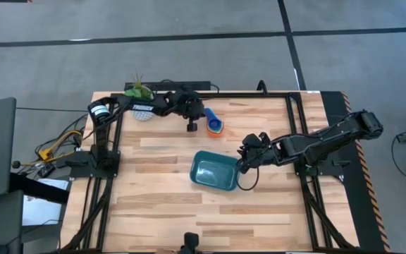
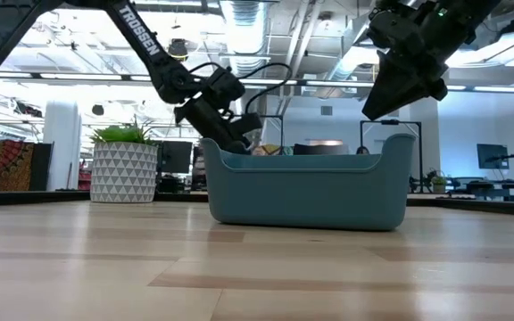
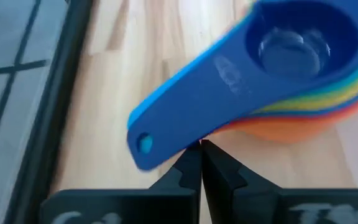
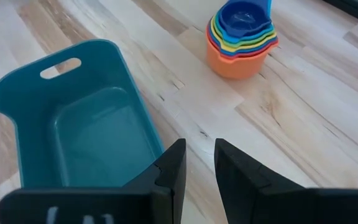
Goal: Nest measuring cups in basket
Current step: Stack the violet measuring cup on top of the light blue measuring cup, then adjust the measuring cups
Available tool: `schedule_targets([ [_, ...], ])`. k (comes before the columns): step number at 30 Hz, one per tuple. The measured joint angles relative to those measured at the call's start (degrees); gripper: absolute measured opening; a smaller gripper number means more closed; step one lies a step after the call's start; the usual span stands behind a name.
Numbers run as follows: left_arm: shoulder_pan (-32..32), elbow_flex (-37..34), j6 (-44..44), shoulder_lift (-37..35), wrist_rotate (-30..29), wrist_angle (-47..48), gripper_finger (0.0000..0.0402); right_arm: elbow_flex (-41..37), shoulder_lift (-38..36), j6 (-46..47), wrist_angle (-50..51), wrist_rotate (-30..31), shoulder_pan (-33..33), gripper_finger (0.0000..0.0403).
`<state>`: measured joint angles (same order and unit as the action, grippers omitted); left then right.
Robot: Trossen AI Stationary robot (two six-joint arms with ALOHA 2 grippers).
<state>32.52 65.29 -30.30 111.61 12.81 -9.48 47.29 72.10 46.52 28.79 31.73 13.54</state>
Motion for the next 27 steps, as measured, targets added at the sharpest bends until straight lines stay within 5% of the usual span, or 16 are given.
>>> schedule_targets([
  [10, 0.85, 4.83, -0.33, 0.00, -0.92, 11.75, 0.0000, 0.00, 0.00, 1.67, 1.04, 0.01, 1.12, 0.0107],
  [19, 1.12, 9.44, -4.09, -3.08, -14.22, 18.05, 0.0000, 0.00, 0.00, 2.00, 1.19, 3.10, 2.08, 0.0107],
  [27, 2.19, 13.88, 3.82, -0.52, -0.87, 1.42, 0.0000, 0.00, 0.37, 3.01, 0.87, 4.48, 1.25, 0.0107],
])
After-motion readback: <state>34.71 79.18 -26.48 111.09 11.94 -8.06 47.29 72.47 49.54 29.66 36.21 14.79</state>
